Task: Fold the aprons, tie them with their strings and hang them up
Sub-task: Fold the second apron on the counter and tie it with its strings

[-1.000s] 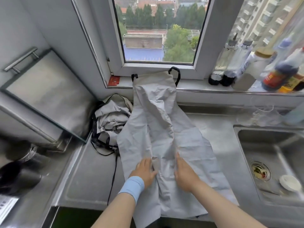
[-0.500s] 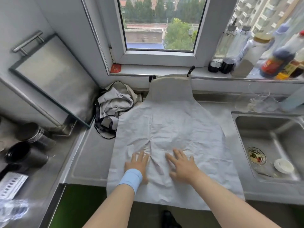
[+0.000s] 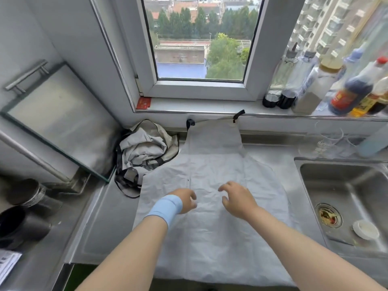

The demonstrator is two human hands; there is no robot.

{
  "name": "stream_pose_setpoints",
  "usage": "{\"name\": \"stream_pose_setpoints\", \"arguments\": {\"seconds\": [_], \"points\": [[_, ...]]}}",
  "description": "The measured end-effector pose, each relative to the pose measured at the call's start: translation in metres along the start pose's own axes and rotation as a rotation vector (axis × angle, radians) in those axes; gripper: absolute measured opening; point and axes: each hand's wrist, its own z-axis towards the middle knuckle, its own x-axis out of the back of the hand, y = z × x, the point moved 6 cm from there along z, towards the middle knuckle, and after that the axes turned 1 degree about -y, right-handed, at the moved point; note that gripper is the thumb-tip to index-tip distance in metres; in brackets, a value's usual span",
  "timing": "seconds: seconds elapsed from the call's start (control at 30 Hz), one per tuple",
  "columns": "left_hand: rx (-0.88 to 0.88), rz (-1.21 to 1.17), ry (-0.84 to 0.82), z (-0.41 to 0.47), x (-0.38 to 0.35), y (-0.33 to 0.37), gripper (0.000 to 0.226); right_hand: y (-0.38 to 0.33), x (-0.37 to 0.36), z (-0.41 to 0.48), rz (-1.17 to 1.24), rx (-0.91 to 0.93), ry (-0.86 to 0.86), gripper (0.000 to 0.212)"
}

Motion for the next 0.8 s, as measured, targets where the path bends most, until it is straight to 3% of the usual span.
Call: {"name": "stream_pose_setpoints", "arguments": {"seconds": [0.23,0.47,0.6,0.7,0.8], "points": [[-0.066,-0.095,0.26,0.082,0.107,0.051,0.04,0.058,0.092,0.133,0.408,-0.365,0.176,0.053],[-0.134,-0.133,0.4,0.146,0.165,0.07,0.043,0.106,0.105,0.214,0.759,-0.6,0.224,0.057],[-0.215,-0.14,0.483,0.159,0.176,0.08,0.05,0.105,0.1,0.227,0.881,-0.489,0.257,0.054],[-0.351,-0.199,0.571,0.156,0.184,0.09,0.071,0.092,0.103,0.224,0.862,-0.295,0.255,0.01],[-0.378,0.047,0.568,0.149,0.185,0.099,0.094,0.081,0.103,0.205,0.912,-0.144,0.207,0.032]]}}
